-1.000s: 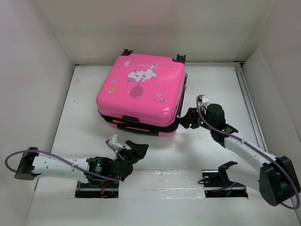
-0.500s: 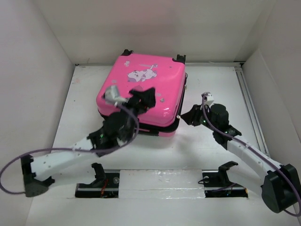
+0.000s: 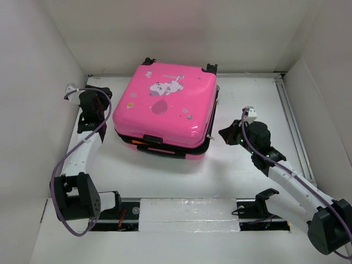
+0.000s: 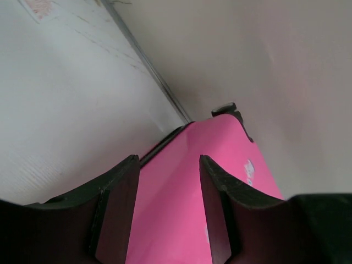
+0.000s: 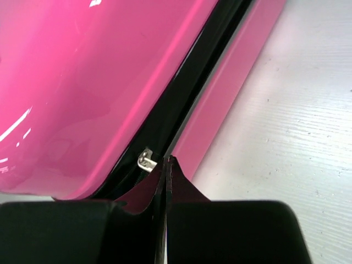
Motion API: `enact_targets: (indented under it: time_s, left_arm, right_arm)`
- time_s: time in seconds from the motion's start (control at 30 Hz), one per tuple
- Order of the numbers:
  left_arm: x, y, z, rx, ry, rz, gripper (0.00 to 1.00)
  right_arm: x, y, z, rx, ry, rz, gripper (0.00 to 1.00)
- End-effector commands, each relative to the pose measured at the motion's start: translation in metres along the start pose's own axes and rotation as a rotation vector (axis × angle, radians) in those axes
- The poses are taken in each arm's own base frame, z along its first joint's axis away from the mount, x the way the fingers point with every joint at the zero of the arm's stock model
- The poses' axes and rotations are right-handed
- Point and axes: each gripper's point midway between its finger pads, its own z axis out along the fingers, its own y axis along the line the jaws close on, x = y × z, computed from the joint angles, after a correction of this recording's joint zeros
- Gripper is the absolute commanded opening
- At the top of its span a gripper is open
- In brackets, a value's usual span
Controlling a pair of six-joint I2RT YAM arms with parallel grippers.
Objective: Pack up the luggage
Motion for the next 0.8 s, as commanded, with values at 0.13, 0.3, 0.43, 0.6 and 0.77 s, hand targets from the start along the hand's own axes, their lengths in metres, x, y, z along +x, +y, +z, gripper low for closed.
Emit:
enact_targets:
  time_s: [0.13, 0.3, 0.43, 0.6, 0.77]
  left_arm:
    - [0.004, 0.023, 0.05, -0.058, 0.178, -0.007, 0.44]
    - [0.067, 0.076, 0.082, -0.171, 0.422, 0.009, 0.44]
    - [0.079, 0.086, 0.087, -0.165, 0.481, -0.001, 0.44]
    - [0.093, 0.077, 0.072, -0.125, 0.533, 0.017, 0.45]
    - [0.085, 0.037, 0.042, 0.01, 0.543, 0.022, 0.45]
  right_arm:
    - [-0.044, 0.013, 0.025, 0.02, -0.046, 0.001, 0.01]
    - [-0.051, 0.023, 0.048, -0.011, -0.032, -0.012, 0.0]
    - [-0.051, 0.029, 0.065, -0.02, -0.011, -0.016, 0.0]
    - [-0.028, 0.025, 0.088, -0.015, 0.057, -0.014, 0.0]
    - [-0.022, 0.04, 0.09, -0.059, 0.069, -0.026, 0.0]
